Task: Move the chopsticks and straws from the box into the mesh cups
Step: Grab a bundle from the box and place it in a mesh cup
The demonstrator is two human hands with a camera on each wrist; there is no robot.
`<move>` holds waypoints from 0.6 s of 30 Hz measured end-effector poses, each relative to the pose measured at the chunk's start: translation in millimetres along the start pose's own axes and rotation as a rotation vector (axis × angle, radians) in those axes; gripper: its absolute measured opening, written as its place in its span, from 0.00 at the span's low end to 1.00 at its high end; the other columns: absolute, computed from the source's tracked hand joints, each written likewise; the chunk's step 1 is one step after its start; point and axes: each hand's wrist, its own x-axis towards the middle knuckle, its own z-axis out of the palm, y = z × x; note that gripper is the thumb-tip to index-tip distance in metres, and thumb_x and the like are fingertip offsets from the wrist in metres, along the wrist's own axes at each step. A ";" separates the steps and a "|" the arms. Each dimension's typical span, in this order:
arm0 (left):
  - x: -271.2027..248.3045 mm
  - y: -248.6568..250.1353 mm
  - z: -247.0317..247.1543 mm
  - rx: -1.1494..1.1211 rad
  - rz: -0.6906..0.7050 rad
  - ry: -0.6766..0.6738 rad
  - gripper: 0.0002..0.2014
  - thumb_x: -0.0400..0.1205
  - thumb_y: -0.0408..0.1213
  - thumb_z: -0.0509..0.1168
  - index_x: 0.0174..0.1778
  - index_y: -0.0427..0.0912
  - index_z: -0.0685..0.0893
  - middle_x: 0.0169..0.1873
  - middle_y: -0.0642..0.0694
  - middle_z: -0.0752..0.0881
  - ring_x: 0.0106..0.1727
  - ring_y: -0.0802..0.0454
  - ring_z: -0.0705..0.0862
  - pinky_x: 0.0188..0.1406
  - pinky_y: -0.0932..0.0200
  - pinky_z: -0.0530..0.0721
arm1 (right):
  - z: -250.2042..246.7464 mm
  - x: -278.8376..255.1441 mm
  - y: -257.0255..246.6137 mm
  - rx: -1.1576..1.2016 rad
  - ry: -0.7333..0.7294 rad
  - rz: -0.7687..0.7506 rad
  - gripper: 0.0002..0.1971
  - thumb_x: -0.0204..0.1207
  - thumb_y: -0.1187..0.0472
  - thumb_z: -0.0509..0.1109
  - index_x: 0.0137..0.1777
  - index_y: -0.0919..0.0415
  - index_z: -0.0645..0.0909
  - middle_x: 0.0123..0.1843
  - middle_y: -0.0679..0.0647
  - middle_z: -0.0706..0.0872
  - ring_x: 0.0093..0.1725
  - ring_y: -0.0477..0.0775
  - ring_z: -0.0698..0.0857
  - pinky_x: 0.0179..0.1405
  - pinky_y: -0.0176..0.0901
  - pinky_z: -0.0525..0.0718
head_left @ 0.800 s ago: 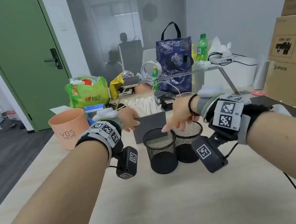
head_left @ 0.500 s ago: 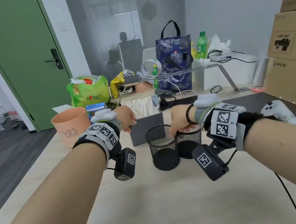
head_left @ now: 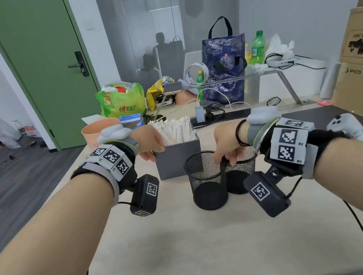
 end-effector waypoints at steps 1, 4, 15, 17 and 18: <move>-1.3 0.8 -2.9 -0.016 0.007 0.018 0.05 0.81 0.35 0.65 0.48 0.39 0.85 0.41 0.40 0.90 0.22 0.61 0.86 0.27 0.67 0.87 | -2.9 -1.5 0.0 -0.008 -0.006 0.006 0.17 0.70 0.54 0.77 0.31 0.66 0.77 0.15 0.52 0.83 0.14 0.44 0.81 0.18 0.34 0.79; 2.2 5.9 -16.1 -0.057 0.015 0.215 0.06 0.81 0.34 0.63 0.46 0.39 0.86 0.41 0.42 0.89 0.24 0.55 0.87 0.20 0.70 0.81 | -18.1 -3.1 0.1 -0.021 0.045 0.017 0.21 0.67 0.43 0.76 0.34 0.63 0.81 0.25 0.54 0.85 0.20 0.48 0.78 0.21 0.34 0.74; 49.5 11.4 -17.5 0.282 -0.047 0.121 0.49 0.73 0.54 0.73 0.84 0.40 0.55 0.80 0.39 0.65 0.80 0.40 0.66 0.75 0.46 0.68 | -40.6 50.3 -24.2 0.156 0.160 -0.047 0.16 0.74 0.56 0.74 0.31 0.63 0.74 0.33 0.55 0.80 0.23 0.51 0.73 0.20 0.38 0.70; 52.3 14.5 -18.3 0.274 -0.042 0.176 0.53 0.70 0.54 0.75 0.84 0.42 0.52 0.78 0.37 0.64 0.79 0.38 0.67 0.74 0.44 0.69 | -41.6 56.1 -27.9 0.158 0.156 -0.052 0.15 0.74 0.57 0.74 0.32 0.62 0.74 0.33 0.55 0.80 0.24 0.52 0.73 0.21 0.39 0.71; 54.7 15.6 -19.4 0.274 -0.048 0.164 0.54 0.70 0.55 0.75 0.84 0.42 0.51 0.78 0.37 0.66 0.77 0.38 0.68 0.73 0.45 0.70 | -42.7 60.0 -29.1 0.162 0.153 -0.053 0.15 0.74 0.57 0.74 0.32 0.62 0.73 0.34 0.55 0.80 0.24 0.52 0.73 0.22 0.39 0.71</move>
